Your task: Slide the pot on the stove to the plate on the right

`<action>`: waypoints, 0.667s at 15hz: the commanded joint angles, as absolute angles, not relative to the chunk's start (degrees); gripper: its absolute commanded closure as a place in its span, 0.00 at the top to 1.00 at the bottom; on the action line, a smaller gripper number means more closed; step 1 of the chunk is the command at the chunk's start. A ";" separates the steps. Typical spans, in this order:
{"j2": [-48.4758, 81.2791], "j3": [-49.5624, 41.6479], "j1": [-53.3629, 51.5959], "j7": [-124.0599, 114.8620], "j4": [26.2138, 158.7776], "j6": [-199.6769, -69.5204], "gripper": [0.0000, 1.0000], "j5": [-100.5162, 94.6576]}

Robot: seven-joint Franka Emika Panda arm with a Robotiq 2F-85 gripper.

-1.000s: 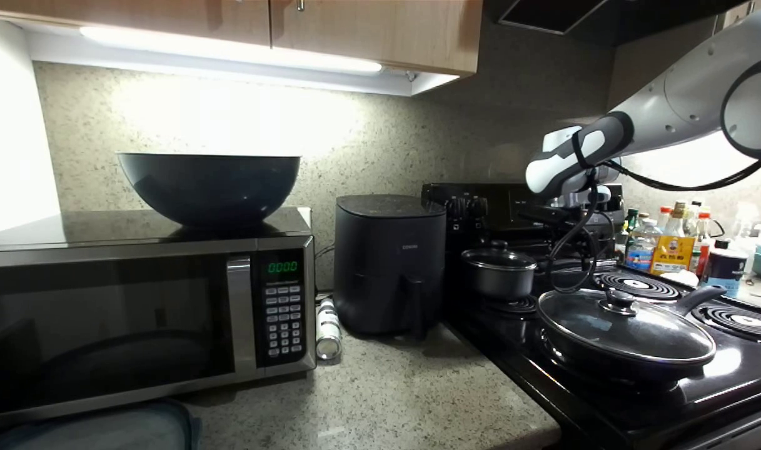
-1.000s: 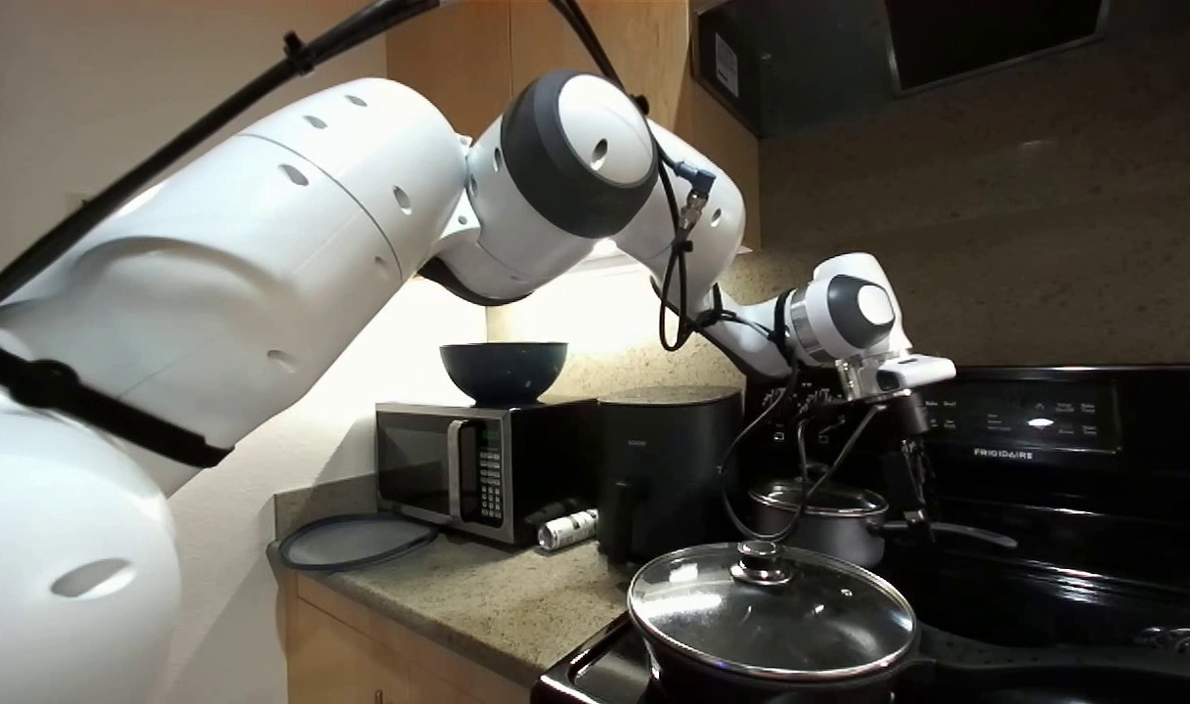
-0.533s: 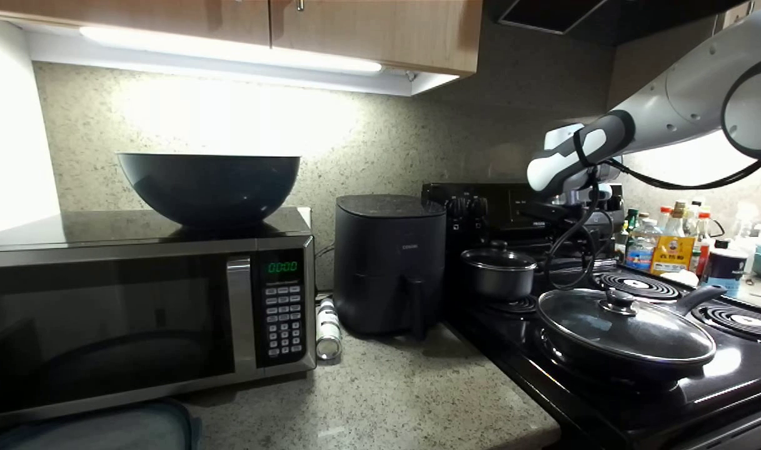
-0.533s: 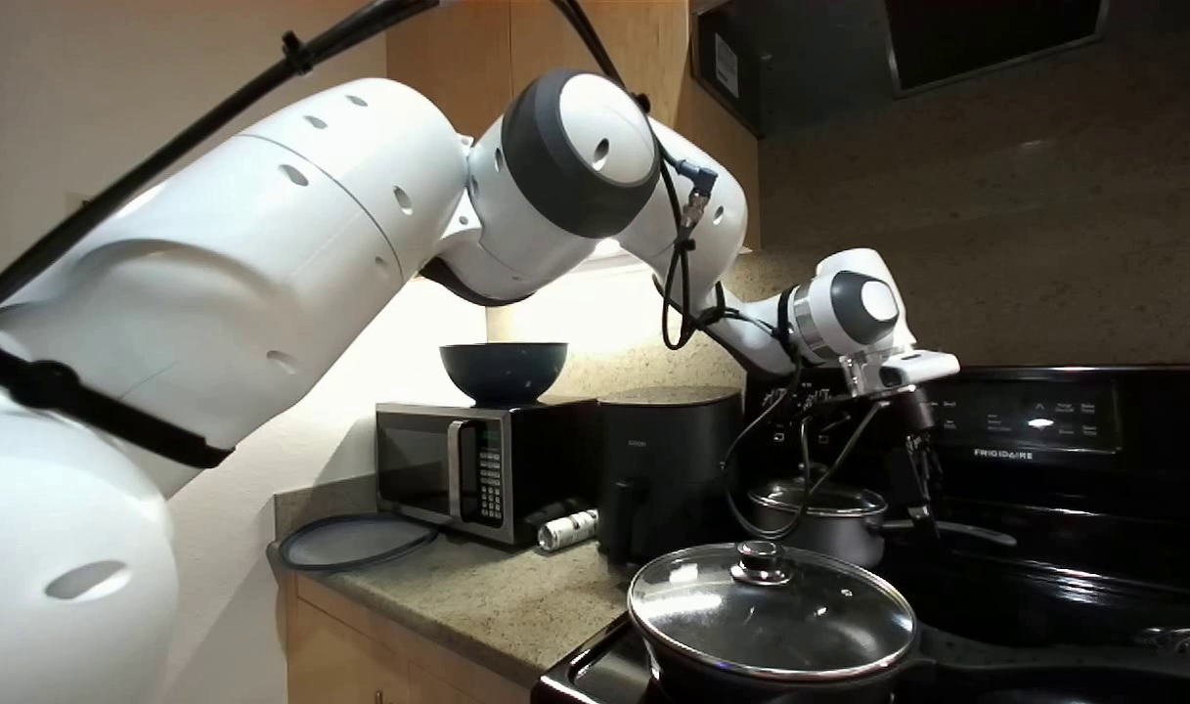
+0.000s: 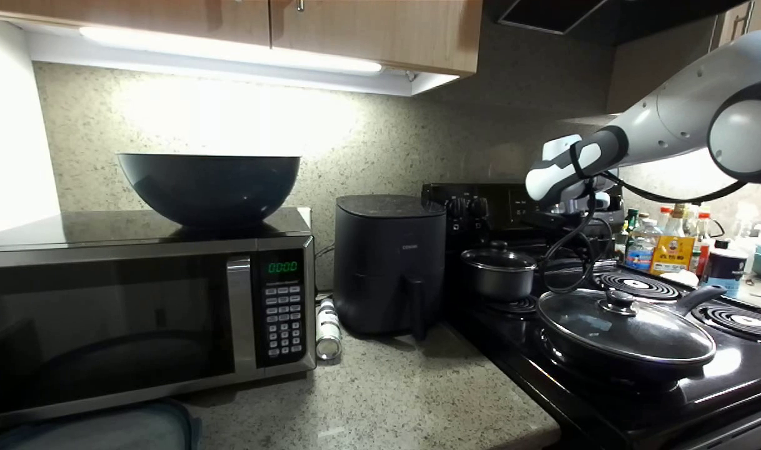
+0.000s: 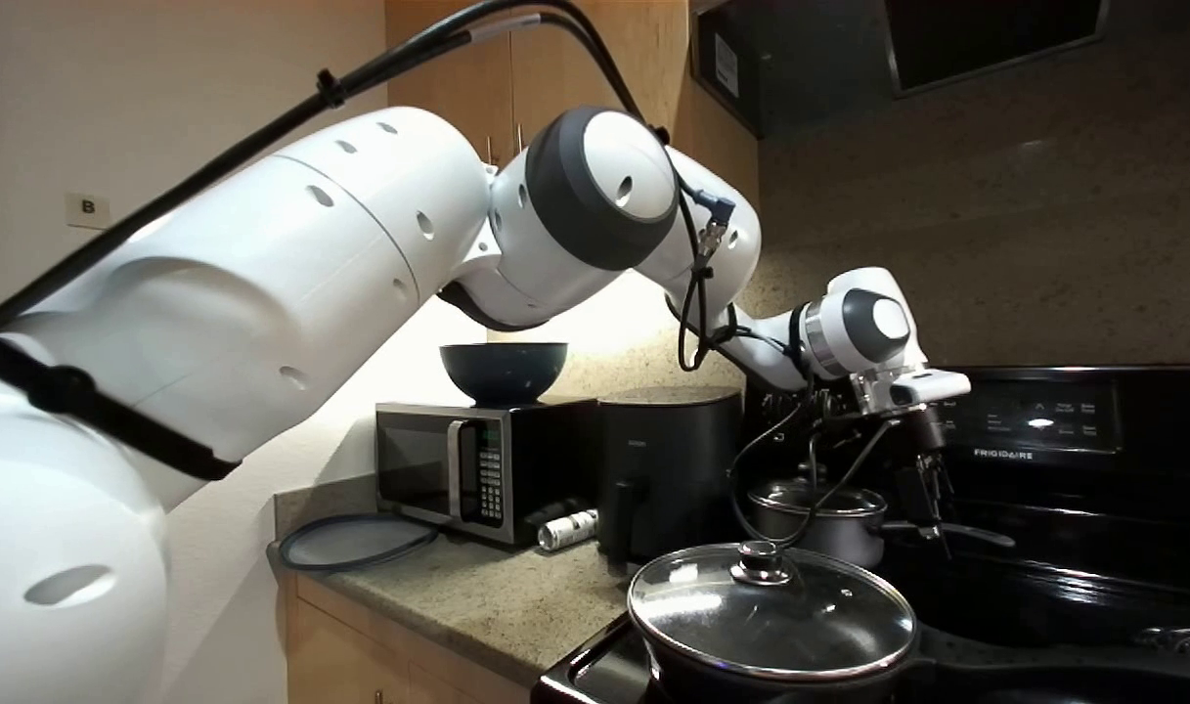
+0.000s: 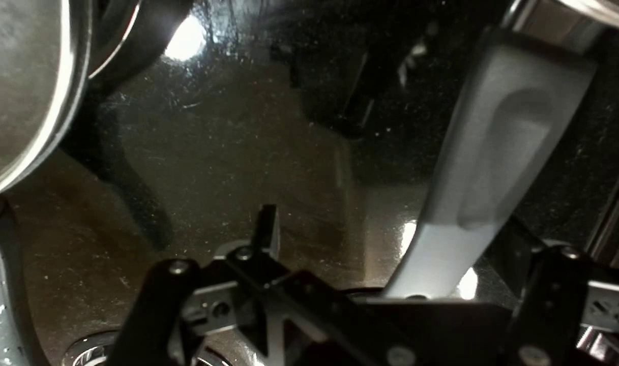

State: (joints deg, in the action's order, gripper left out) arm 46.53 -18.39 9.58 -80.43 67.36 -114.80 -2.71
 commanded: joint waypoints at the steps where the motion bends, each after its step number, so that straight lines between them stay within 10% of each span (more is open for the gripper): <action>1: 48.86 -17.20 10.80 -80.75 63.74 -112.57 0.74 -2.55; 10: 46.38 -18.83 9.81 -80.26 66.67 -111.82 0.16 -2.83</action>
State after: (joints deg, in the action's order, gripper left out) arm 48.43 -18.38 9.74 -80.43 64.51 -113.06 -2.64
